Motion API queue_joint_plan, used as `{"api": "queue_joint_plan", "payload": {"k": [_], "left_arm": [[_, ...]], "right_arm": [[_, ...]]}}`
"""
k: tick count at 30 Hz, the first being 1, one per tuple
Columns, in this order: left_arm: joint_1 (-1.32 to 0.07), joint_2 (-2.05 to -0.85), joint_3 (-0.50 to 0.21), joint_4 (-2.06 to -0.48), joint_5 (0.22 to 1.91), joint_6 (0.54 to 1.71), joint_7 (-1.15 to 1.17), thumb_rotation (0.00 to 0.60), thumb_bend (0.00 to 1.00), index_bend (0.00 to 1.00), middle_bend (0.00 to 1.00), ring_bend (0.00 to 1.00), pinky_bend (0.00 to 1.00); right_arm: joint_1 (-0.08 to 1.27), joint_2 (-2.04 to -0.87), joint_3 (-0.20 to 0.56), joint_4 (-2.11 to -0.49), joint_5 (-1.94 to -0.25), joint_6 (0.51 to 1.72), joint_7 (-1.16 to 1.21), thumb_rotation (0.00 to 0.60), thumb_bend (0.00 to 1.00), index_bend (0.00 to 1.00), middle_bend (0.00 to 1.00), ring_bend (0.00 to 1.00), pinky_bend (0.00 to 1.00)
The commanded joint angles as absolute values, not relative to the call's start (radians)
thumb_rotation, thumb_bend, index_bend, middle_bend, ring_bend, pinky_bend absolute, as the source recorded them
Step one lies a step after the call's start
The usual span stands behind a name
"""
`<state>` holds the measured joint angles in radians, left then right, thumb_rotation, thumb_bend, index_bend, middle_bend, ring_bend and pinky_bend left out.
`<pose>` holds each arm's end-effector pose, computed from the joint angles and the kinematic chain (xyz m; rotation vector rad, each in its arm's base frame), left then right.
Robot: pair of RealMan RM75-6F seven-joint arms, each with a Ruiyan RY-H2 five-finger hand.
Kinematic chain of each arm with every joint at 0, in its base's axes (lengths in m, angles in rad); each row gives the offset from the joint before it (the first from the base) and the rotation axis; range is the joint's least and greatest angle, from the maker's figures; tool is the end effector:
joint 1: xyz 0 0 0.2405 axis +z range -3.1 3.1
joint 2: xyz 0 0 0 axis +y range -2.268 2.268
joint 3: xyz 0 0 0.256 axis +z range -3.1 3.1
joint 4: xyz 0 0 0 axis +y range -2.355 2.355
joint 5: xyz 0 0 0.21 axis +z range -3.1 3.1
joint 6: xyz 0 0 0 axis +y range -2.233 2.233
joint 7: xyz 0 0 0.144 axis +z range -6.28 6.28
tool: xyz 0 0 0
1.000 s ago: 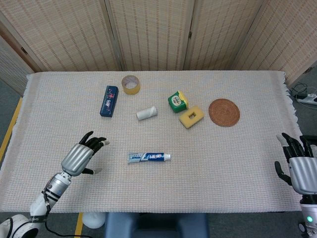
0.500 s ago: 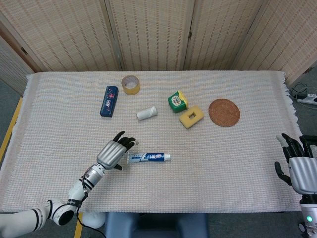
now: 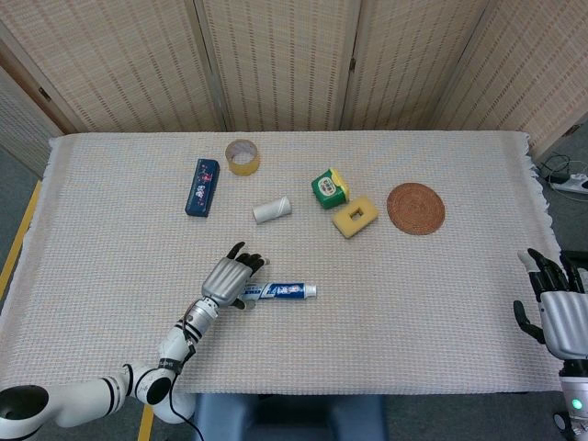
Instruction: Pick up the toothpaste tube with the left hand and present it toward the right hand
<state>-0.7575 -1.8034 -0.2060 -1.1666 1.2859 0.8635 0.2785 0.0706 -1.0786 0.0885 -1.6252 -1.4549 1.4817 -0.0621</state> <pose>-0.1370 0.3463 -0.0860 -1.9863 -0.8810 -0.9267 -0.3165 -0.1844 0.1786 1.3457 -0.8376 0.8338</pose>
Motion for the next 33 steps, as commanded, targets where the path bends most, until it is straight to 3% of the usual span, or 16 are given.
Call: {"api": "queue_joint_plan", "payload": {"k": [1, 17, 24, 33], "left_arm": [[-0.766, -1.831, -0.225, -1.11, 1.252, 0.869, 0.263, 0.6, 0.23, 0.27, 0.27, 0.28, 0.08], [-0.78, -1.817, -0.156, -1.165, 1.349, 0.903, 0.207, 0.6, 0.26, 0.33, 0.31, 0.3, 0.09], [-0.813, -1.865, -0.149, -1.103, 1.376, 0.917, 0.266, 0.6, 0.35, 0.37, 0.33, 0.32, 0.11], [-0.827, -1.878, -0.136, -1.082, 1.379, 0.91, 0.307, 0.6, 0.39, 0.4, 0.34, 0.33, 0.13]], "right_arm": [[0.07, -1.08, 0.087, -1.621, -1.455, 1.48, -0.056, 0.6, 0.51, 0.0, 0.09, 0.13, 0.0], [0.07, -1.078, 0.079, -1.607, -1.45, 1.459, -0.005, 0.6, 0.51, 0.0, 0.09, 0.13, 0.0], [0.07, -1.079, 0.077, -1.599, -1.446, 1.451, 0.003, 0.6, 0.51, 0.0, 0.09, 0.13, 0.0], [0.067, -1.084, 0.077, -1.589, -1.439, 1.448, 0.014, 0.6, 0.51, 0.0, 0.09, 0.13, 0.0]]}}
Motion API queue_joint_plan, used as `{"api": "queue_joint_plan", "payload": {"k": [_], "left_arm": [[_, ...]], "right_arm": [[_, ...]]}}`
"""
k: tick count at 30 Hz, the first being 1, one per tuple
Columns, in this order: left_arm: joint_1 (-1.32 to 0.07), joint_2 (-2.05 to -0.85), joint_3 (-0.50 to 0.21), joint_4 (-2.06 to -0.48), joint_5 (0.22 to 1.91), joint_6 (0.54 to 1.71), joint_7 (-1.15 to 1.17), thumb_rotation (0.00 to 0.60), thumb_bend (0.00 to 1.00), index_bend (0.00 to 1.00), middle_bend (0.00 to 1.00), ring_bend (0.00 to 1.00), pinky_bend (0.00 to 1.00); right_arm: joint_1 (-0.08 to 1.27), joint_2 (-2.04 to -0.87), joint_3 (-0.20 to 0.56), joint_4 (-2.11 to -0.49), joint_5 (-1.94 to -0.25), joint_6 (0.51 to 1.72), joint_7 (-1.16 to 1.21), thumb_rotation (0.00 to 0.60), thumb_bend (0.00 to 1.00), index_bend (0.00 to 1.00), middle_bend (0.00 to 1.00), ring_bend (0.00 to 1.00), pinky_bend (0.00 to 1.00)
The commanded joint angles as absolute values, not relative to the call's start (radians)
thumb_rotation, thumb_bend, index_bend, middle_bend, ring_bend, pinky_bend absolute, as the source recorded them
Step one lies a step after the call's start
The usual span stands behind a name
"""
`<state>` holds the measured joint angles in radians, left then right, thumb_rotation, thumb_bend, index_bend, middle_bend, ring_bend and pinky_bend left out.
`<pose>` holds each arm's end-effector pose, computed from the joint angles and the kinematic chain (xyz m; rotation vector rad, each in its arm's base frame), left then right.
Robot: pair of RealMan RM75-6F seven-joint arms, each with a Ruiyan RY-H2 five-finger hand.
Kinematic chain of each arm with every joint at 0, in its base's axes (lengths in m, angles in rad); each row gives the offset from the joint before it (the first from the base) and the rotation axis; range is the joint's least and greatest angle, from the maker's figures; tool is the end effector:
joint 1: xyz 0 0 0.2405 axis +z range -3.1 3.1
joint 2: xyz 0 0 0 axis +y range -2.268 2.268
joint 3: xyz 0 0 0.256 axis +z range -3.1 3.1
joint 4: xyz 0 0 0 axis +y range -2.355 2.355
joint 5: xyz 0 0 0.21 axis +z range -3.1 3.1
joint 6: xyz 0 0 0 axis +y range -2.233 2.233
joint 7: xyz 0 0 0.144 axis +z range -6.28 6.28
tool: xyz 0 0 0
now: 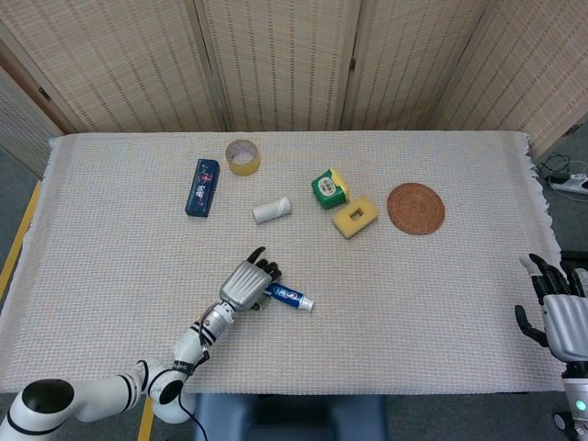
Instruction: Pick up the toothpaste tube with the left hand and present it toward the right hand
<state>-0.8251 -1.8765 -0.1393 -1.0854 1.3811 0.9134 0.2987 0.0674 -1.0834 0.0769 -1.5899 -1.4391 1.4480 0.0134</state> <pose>-0.1125 0.3371 -0.1087 -2.1043 -0.6681 -0.9529 -0.3288 -0.1813 0.1759 1.3338 -0.9117 0.8312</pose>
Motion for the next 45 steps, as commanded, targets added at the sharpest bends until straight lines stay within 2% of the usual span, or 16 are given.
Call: {"api": "queue_joint_plan", "payload": {"k": [1, 4, 8, 13, 17, 23, 29, 35, 39, 45], "left_arm": [[-0.828, -1.88, -0.135, -1.08, 1.378, 0.909, 0.309, 0.6, 0.39, 0.4, 0.34, 0.33, 0.13], [-0.828, -1.882, -0.134, -1.078, 1.378, 0.91, 0.31, 0.6, 0.39, 0.41, 0.35, 0.34, 0.14], [-0.826, -1.891, -0.124, -1.051, 1.401, 0.928, 0.259, 0.6, 0.4, 0.51, 0.46, 0.43, 0.2], [-0.823, -1.887, -0.11, -1.011, 1.443, 0.944, 0.091, 0.6, 0.51, 0.63, 0.6, 0.57, 0.34], [-0.813, -1.872, -0.087, -0.973, 1.489, 0.977, -0.066, 0.6, 0.6, 0.66, 0.66, 0.63, 0.45], [-0.799, -1.827, -0.073, -0.963, 1.54, 1.05, -0.216, 0.6, 0.66, 0.7, 0.72, 0.68, 0.51], [-0.798, -1.734, -0.096, -1.088, 1.552, 1.096, -0.272, 0.6, 0.67, 0.71, 0.73, 0.7, 0.53], [-0.803, -1.617, -0.136, -1.296, 1.507, 1.065, -0.272, 0.6, 0.67, 0.71, 0.73, 0.7, 0.56], [-0.805, -1.558, -0.168, -1.406, 1.469, 1.051, -0.233, 0.6, 0.67, 0.71, 0.73, 0.7, 0.56], [-0.807, -1.494, -0.194, -1.517, 1.435, 1.037, -0.196, 0.6, 0.68, 0.71, 0.73, 0.7, 0.56]], "right_arm": [[0.067, -1.084, 0.077, -1.589, -1.439, 1.448, 0.015, 0.6, 0.51, 0.0, 0.09, 0.13, 0.0], [0.067, -1.084, 0.077, -1.589, -1.439, 1.448, 0.016, 0.6, 0.51, 0.0, 0.09, 0.13, 0.0], [0.064, -1.084, 0.079, -1.587, -1.434, 1.451, 0.019, 0.6, 0.51, 0.0, 0.09, 0.13, 0.0], [0.061, -1.082, 0.078, -1.588, -1.437, 1.456, 0.02, 0.6, 0.51, 0.0, 0.09, 0.13, 0.0], [0.059, -1.08, 0.077, -1.59, -1.439, 1.459, 0.018, 0.6, 0.51, 0.0, 0.09, 0.13, 0.0], [0.069, -1.074, 0.08, -1.605, -1.474, 1.473, 0.008, 0.6, 0.51, 0.0, 0.09, 0.13, 0.0], [0.126, -1.072, 0.086, -1.646, -1.592, 1.477, -0.018, 0.6, 0.51, 0.0, 0.13, 0.15, 0.01], [0.22, -1.093, 0.114, -1.766, -1.657, 1.405, -0.15, 0.6, 0.51, 0.0, 0.13, 0.15, 0.01], [0.294, -1.133, 0.137, -1.841, -1.656, 1.322, -0.212, 0.6, 0.5, 0.0, 0.13, 0.15, 0.01], [0.38, -1.238, 0.176, -1.866, -1.644, 1.261, -0.275, 0.6, 0.49, 0.0, 0.11, 0.14, 0.01]]}}
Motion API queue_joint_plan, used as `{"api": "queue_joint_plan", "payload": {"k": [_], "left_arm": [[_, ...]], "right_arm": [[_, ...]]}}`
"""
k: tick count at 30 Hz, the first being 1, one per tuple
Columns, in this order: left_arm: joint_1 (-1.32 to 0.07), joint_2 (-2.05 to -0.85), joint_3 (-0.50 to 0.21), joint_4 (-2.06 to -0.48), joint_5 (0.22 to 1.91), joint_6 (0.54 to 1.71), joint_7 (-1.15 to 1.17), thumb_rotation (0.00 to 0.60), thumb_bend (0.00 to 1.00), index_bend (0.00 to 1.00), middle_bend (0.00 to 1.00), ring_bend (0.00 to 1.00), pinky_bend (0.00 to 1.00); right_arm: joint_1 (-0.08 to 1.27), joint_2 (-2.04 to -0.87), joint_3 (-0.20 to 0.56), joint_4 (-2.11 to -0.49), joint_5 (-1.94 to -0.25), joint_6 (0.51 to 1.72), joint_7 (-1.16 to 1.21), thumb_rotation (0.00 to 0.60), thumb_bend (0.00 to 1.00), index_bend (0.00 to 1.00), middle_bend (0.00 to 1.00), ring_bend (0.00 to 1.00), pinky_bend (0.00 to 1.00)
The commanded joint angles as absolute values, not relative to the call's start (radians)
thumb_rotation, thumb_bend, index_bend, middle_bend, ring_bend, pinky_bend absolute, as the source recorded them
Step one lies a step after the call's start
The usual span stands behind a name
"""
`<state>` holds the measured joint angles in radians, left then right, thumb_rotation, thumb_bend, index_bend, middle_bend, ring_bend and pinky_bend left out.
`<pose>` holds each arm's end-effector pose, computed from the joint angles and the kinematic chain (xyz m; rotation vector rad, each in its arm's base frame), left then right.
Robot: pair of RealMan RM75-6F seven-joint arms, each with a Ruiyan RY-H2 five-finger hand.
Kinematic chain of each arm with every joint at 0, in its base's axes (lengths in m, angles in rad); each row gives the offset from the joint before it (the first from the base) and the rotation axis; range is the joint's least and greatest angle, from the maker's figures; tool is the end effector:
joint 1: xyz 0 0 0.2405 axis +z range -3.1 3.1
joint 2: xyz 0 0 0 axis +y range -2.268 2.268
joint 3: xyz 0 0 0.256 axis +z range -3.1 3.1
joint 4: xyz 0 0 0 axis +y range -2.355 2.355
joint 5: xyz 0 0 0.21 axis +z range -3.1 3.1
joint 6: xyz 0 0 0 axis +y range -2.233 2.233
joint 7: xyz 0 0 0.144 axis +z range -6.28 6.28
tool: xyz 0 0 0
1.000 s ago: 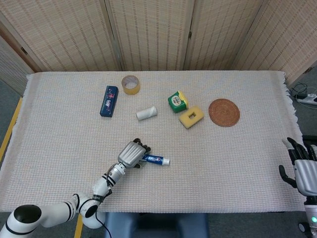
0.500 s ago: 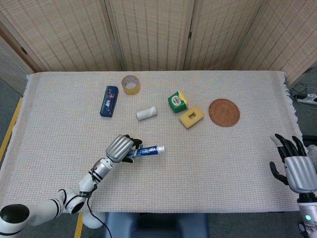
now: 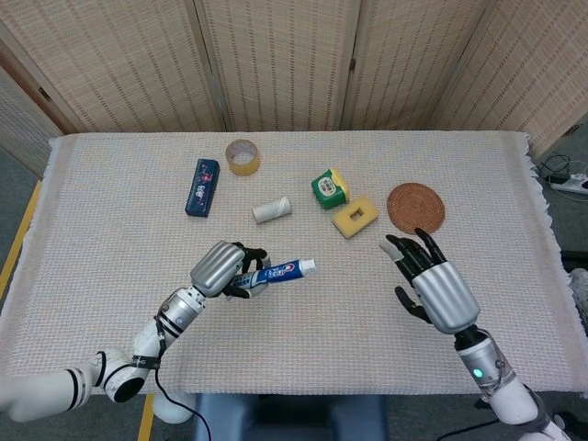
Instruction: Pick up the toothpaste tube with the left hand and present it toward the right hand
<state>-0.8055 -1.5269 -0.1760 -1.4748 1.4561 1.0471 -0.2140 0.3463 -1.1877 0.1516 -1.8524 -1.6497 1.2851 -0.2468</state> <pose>-0.0902 0.3405 0.0004 -1.9408 -1.0935 -1.4524 -0.1704 -0.2444 0.1076 1.7505 -0.6971 1.1919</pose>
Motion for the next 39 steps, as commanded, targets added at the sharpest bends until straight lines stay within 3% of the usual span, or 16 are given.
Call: {"api": "queue_joint_plan", "payload": {"k": [1, 15, 39], "left_arm": [[-0.808, -1.487, -0.197, -1.528, 1.432, 1.035, -0.192, 0.6, 0.68, 0.71, 0.73, 0.7, 0.56], [-0.793, -1.441, -0.2, -1.609, 1.445, 1.06, -0.202, 0.6, 0.69, 0.72, 0.73, 0.7, 0.56], [-0.781, -1.415, -0.181, -1.654, 1.493, 1.091, -0.212, 0.6, 0.69, 0.72, 0.73, 0.7, 0.56]], "right_arm": [[0.389, -1.259, 0.183, -1.862, -1.64, 1.262, -0.28, 0.6, 0.49, 0.0, 0.11, 0.13, 0.01], [0.5, -1.426, 0.23, -1.805, -1.601, 1.229, -0.336, 0.6, 0.48, 0.0, 0.04, 0.07, 0.0], [0.574, -1.503, 0.235, -1.787, -1.572, 1.236, -0.385, 0.6, 0.48, 0.0, 0.04, 0.07, 0.0]]}}
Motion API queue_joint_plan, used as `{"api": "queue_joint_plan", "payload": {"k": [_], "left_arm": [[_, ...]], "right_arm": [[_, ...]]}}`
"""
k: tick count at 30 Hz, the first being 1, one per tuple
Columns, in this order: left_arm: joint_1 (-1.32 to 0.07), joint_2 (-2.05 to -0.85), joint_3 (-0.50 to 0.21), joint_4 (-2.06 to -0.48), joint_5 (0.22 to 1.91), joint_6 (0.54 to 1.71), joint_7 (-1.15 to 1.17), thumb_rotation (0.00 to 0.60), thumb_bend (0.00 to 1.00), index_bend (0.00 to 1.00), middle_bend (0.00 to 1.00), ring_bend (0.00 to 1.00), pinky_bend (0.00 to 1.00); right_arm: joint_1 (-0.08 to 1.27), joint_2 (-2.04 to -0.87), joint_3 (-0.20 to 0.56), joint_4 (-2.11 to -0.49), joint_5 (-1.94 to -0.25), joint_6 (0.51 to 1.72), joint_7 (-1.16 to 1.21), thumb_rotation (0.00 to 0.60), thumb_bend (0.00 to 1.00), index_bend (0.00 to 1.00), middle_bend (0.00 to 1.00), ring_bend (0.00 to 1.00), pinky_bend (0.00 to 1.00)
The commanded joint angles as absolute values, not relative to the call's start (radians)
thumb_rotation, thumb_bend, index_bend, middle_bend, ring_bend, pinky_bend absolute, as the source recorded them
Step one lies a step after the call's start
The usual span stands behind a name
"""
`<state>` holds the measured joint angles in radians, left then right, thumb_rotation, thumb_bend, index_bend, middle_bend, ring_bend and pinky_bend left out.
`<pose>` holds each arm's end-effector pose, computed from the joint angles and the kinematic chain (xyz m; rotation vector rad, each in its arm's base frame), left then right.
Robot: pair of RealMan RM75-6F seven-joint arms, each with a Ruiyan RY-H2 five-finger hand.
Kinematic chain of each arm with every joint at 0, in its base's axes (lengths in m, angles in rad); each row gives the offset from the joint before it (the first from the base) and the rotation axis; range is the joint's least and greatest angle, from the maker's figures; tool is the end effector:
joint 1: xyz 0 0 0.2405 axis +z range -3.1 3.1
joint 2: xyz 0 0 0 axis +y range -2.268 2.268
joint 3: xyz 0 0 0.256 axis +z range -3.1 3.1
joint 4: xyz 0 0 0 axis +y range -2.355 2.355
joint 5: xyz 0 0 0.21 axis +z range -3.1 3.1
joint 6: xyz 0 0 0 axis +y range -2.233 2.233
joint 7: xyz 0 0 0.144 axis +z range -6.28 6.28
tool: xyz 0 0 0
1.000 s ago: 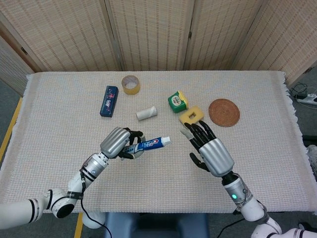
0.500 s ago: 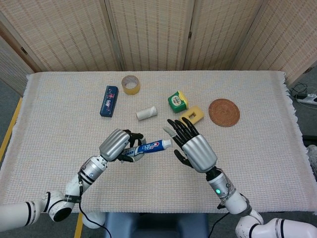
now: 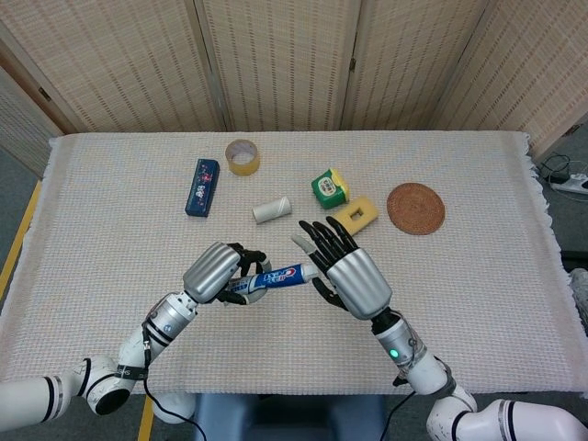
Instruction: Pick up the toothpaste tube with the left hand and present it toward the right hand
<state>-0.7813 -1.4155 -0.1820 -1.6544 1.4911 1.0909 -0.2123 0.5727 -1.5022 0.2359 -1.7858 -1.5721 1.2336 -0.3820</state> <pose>-0.0744 0.3206 0.0323 -1.9479 -1.0918 -1.5511 -0.0772 -0.2770 0.0418 1.7871 -0.6436 1.4334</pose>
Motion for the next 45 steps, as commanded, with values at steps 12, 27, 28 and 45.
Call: {"api": "queue_joint_plan", "payload": {"k": [12, 27, 28, 45], "left_arm": [[-0.774, -1.406, -0.167, -1.648, 1.518, 1.105, -0.22, 0.6, 0.69, 0.73, 0.75, 0.71, 0.55], [-0.773, -1.413, -0.146, -1.62, 1.541, 1.105, -0.218, 0.6, 0.69, 0.75, 0.76, 0.71, 0.55], [-0.774, -1.414, -0.145, -1.617, 1.542, 1.105, -0.211, 0.6, 0.69, 0.75, 0.76, 0.71, 0.55], [-0.777, -1.445, -0.141, -1.604, 1.538, 1.106, -0.122, 0.6, 0.69, 0.75, 0.76, 0.71, 0.55]], "right_arm": [[0.585, -1.504, 0.236, -1.785, -1.561, 1.253, -0.405, 0.6, 0.48, 0.0, 0.04, 0.07, 0.0], [0.586, -1.489, 0.238, -1.788, -1.56, 1.286, -0.42, 0.6, 0.48, 0.0, 0.04, 0.07, 0.0], [0.586, -1.488, 0.238, -1.791, -1.563, 1.289, -0.42, 0.6, 0.48, 0.0, 0.04, 0.07, 0.0], [0.611, -1.501, 0.232, -1.813, -1.558, 1.271, -0.447, 0.6, 0.48, 0.0, 0.04, 0.07, 0.0]]}}
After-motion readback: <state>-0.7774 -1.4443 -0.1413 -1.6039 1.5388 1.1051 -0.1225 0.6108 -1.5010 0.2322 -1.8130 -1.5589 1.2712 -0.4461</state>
